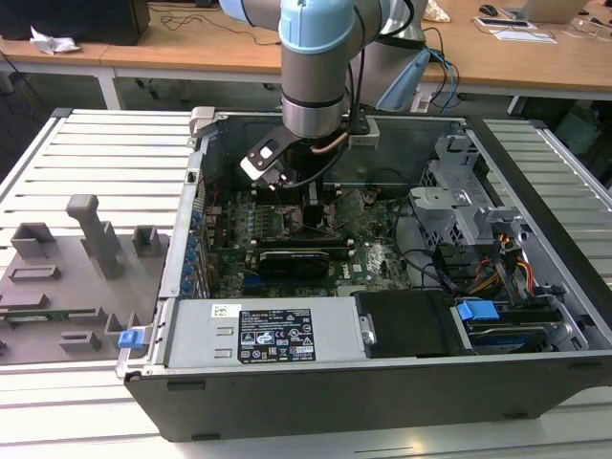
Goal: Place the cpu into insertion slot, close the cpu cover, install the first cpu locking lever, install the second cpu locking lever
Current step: 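Place the cpu into insertion slot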
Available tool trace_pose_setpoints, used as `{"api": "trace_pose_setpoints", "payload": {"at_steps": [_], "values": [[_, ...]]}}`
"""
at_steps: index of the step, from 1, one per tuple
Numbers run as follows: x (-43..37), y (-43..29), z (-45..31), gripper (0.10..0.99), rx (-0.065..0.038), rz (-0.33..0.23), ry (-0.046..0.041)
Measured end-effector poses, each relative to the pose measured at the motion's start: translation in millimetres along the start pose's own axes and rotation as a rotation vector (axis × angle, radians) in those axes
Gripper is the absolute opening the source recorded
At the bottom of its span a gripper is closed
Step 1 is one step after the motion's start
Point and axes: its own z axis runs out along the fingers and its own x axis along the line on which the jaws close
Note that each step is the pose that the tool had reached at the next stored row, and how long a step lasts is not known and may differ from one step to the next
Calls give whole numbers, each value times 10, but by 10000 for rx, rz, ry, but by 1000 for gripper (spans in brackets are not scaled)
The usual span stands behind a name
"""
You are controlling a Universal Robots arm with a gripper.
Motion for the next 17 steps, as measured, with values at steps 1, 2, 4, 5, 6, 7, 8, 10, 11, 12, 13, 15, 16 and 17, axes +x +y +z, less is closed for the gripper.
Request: {"api": "trace_pose_setpoints", "payload": {"at_steps": [1, 2, 4, 5, 6, 7, 8, 10, 11, 12, 13, 15, 16, 17], "values": [[0, 0, 4, 533, 1, 4, 0], [1, 0, 7, 533, 2, 8, 0], [3, 0, 15, 533, 6, 16, -3], [6, -1, 21, 533, 9, 19, -3], [5, -1, 24, 533, 12, 17, -8], [6, -1, 25, 533, 10, 18, -22], [5, -1, 24, 533, 10, 17, -25], [6, -1, 25, 533, 9, 17, -27], [5, -1, 25, 533, 9, 17, -27], [5, -1, 25, 533, 8, 19, -27], [4, -1, 25, 533, 9, 18, -28], [4, -1, 25, 533, 9, 17, -27], [4, -1, 25, 608, 8, 17, -27], [3, -1, 25, 608, 9, 17, -28]]}}
